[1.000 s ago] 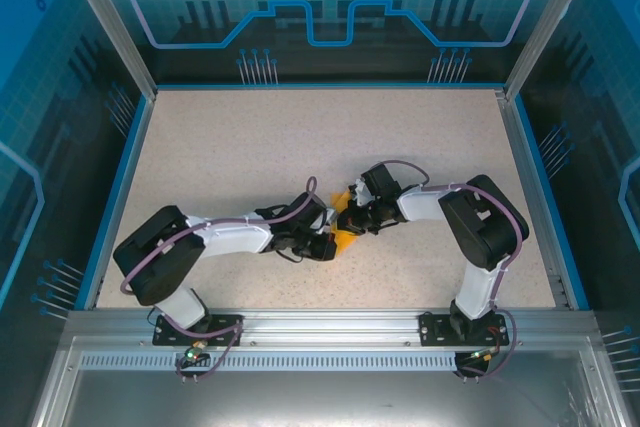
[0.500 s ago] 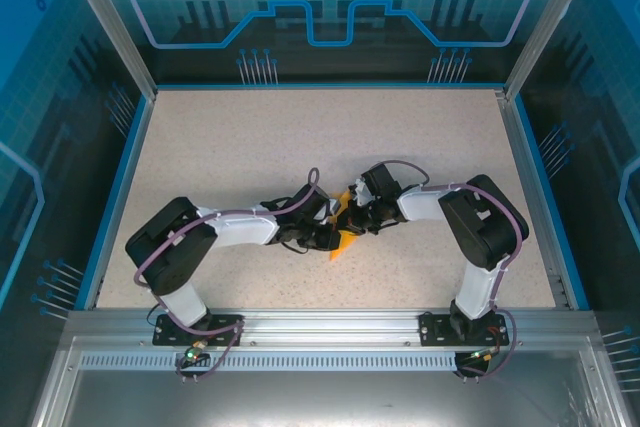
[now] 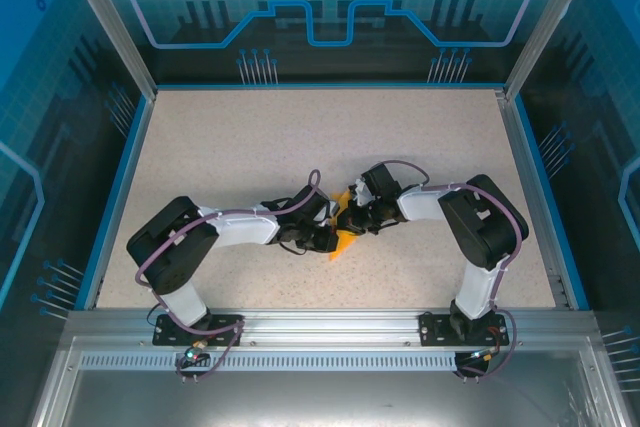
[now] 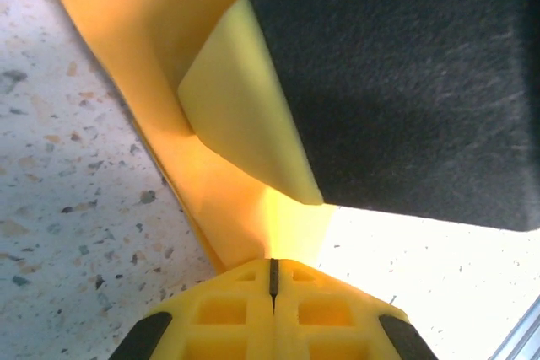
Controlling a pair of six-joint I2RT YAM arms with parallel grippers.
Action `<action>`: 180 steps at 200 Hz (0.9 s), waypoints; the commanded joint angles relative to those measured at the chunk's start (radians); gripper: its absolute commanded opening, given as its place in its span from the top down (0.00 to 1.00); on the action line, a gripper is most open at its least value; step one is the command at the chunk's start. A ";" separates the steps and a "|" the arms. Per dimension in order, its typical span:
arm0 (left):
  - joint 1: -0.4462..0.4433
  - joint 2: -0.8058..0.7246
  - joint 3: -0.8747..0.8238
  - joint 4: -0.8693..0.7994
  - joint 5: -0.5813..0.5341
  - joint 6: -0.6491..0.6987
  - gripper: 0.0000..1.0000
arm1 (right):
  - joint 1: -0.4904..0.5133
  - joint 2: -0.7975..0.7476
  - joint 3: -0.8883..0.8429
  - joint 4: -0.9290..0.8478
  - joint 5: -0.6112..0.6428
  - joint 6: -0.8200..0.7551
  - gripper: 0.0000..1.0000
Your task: Fold a paper plane with a square sheet of paper (pick it up from the middle)
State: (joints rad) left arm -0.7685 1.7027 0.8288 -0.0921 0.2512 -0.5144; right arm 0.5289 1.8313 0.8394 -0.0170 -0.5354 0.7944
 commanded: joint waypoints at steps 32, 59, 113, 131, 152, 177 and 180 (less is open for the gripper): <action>-0.014 0.029 0.011 -0.041 -0.016 0.039 1.00 | 0.002 0.086 -0.035 -0.132 0.116 -0.022 0.99; -0.025 0.047 0.014 -0.049 -0.035 0.050 1.00 | 0.000 0.086 -0.039 -0.129 0.114 -0.024 0.99; -0.066 0.095 0.031 -0.117 -0.165 0.089 1.00 | -0.005 0.076 -0.042 -0.113 0.097 -0.014 0.99; -0.085 0.108 0.031 -0.144 -0.228 0.092 1.00 | -0.009 0.056 -0.047 -0.107 0.093 -0.009 0.98; -0.088 0.107 0.008 -0.136 -0.272 0.080 1.00 | -0.018 0.019 -0.055 -0.093 0.083 0.002 0.96; -0.088 0.103 -0.023 -0.107 -0.285 0.070 1.00 | -0.025 -0.022 -0.078 -0.033 0.051 0.033 0.94; -0.087 0.102 -0.028 -0.103 -0.285 0.070 1.00 | -0.026 -0.027 -0.081 -0.023 0.045 0.039 0.94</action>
State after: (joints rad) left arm -0.8513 1.7329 0.8753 -0.1520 0.0765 -0.4614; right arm 0.5201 1.8145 0.8169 0.0086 -0.5339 0.7959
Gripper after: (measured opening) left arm 0.045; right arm 0.055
